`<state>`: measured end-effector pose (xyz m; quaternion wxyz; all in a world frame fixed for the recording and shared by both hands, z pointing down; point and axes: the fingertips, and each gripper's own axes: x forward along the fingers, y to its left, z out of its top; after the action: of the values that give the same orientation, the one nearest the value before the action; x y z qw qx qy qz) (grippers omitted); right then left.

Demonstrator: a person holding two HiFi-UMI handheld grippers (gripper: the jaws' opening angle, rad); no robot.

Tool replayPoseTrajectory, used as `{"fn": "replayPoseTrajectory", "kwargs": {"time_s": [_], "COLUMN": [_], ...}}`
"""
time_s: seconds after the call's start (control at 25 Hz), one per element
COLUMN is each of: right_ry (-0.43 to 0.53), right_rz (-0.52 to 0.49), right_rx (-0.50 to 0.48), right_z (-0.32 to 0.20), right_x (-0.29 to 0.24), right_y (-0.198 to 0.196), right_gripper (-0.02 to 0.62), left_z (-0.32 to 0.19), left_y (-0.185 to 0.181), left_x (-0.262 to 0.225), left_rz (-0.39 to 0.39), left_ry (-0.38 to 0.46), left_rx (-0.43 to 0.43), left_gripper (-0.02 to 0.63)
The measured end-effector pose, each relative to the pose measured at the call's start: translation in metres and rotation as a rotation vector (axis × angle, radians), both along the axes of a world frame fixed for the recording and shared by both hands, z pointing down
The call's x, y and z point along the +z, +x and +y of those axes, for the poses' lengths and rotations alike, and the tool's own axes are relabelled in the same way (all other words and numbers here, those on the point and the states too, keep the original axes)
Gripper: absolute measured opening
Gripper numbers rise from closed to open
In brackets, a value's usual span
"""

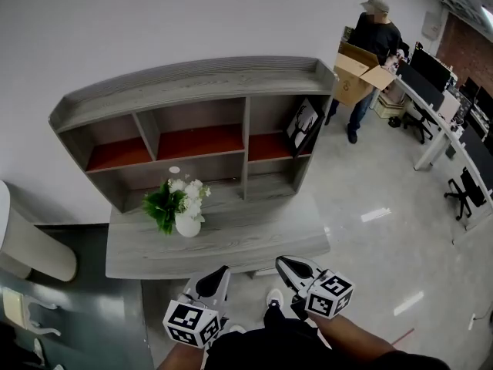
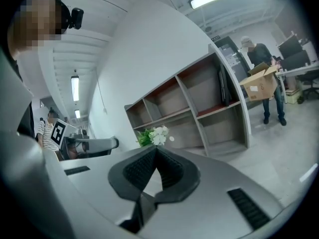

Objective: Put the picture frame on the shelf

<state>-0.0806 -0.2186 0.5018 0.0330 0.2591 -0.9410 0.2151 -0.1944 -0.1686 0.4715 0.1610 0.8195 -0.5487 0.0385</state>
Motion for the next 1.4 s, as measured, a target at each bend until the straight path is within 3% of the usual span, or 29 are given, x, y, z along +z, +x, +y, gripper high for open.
{"fn": "replayPoseTrajectory", "kwargs": {"time_s": [0.36, 0.64, 1.4], "right_ry": [0.068, 0.041, 0.091], "right_rz": [0.027, -0.006, 0.010], "right_rx": [0.050, 0.041, -0.094], "right_z": [0.053, 0.070, 0.045], "right_x": [-0.008, -0.012, -0.024], "right_y": [0.008, 0.010, 0.050], "right_gripper": [0.014, 0.014, 0.014], "left_z": [0.039, 0.051, 0.040], "left_y": [0.004, 0.017, 0.056], "left_x": [0.004, -0.001, -0.004], "left_rz": [-0.004, -0.013, -0.021], "left_ry": [0.004, 0.006, -0.001], "left_rx": [0.071, 0.089, -0.054], "left_gripper": [0.009, 0.009, 0.009]}}
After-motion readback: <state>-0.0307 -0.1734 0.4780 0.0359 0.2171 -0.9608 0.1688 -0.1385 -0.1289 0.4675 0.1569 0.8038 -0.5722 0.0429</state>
